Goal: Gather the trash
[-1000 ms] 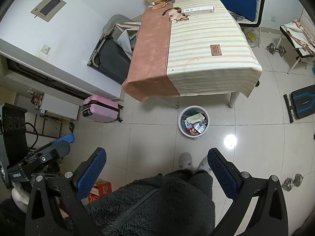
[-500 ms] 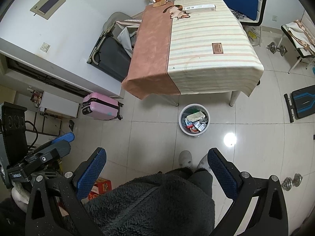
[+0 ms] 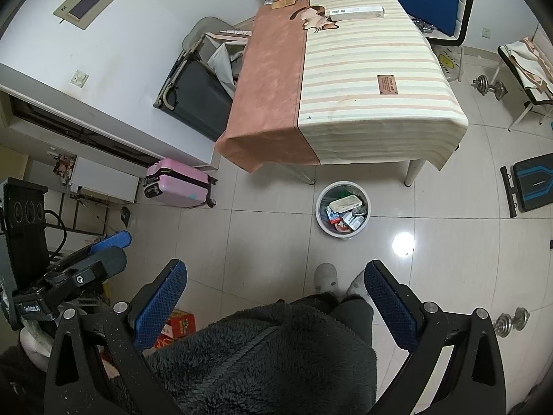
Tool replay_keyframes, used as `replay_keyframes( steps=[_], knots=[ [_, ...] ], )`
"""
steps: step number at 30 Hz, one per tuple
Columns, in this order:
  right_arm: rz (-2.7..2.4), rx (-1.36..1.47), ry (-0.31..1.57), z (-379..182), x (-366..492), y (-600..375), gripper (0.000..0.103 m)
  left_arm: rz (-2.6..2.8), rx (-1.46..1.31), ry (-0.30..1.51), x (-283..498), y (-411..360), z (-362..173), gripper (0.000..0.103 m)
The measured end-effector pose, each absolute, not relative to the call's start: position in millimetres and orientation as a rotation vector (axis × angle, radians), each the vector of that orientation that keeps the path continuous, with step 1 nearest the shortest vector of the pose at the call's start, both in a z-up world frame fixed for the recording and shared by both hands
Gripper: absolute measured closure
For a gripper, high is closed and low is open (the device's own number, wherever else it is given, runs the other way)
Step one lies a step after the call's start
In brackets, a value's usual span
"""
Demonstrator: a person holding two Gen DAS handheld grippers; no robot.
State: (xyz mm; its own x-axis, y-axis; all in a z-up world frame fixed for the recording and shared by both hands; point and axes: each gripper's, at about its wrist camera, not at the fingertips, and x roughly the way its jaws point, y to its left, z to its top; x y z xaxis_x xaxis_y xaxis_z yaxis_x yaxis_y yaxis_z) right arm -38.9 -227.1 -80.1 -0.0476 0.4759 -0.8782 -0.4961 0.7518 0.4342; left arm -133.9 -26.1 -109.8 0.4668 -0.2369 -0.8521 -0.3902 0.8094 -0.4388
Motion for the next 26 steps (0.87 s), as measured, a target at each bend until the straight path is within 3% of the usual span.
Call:
replay_keyframes(
  steps=[26],
  knots=[
    [0.799,-0.031,1.422,-77.4,-40.4,-223.5,0.0,0.097,-0.654,1.107,-135.4,-20.0,-106.8,0.0]
  ],
)
